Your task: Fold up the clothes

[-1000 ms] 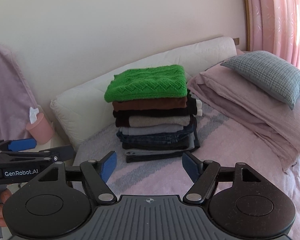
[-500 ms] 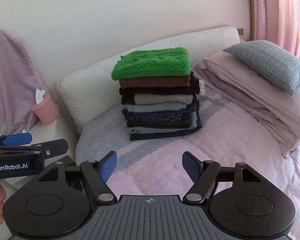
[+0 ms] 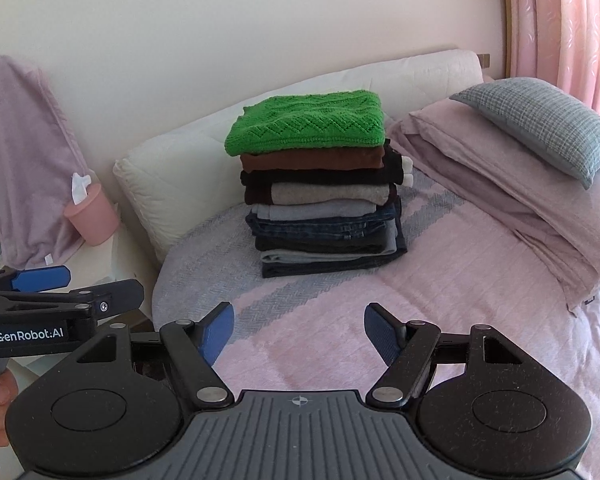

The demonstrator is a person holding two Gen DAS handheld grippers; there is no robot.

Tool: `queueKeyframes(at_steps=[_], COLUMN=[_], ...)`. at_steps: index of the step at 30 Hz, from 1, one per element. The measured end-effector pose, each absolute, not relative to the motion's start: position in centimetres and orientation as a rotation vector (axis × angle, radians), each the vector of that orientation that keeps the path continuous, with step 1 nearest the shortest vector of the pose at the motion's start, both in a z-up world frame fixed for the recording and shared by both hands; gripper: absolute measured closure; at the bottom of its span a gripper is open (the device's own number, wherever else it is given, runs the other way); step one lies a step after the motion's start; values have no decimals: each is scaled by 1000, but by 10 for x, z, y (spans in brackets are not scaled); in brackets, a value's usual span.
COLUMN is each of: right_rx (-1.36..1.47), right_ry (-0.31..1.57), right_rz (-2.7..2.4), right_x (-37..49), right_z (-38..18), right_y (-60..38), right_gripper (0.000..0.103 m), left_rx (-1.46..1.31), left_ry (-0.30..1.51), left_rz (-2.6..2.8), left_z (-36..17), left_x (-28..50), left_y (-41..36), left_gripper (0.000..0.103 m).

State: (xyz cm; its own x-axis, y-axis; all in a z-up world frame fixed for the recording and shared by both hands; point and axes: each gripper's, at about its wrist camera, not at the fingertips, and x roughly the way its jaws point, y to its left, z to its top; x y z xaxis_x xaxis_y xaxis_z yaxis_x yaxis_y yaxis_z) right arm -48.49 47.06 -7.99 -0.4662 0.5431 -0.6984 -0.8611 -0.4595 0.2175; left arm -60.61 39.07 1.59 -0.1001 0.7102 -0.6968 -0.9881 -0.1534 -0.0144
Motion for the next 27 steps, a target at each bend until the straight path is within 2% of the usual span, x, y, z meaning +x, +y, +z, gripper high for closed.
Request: queueKeyframes(at_steps=[27], right_rx=[-703], right_ry=[732], right_rz=[1988], right_x=[-488], right_z=[-88], right_y=[488], right_gripper=[34], left_rx=[-693], left_ry=[570], left_rz=[1610], left_z=[4], left_x=[-612], left_y=[408], left_gripper=[4])
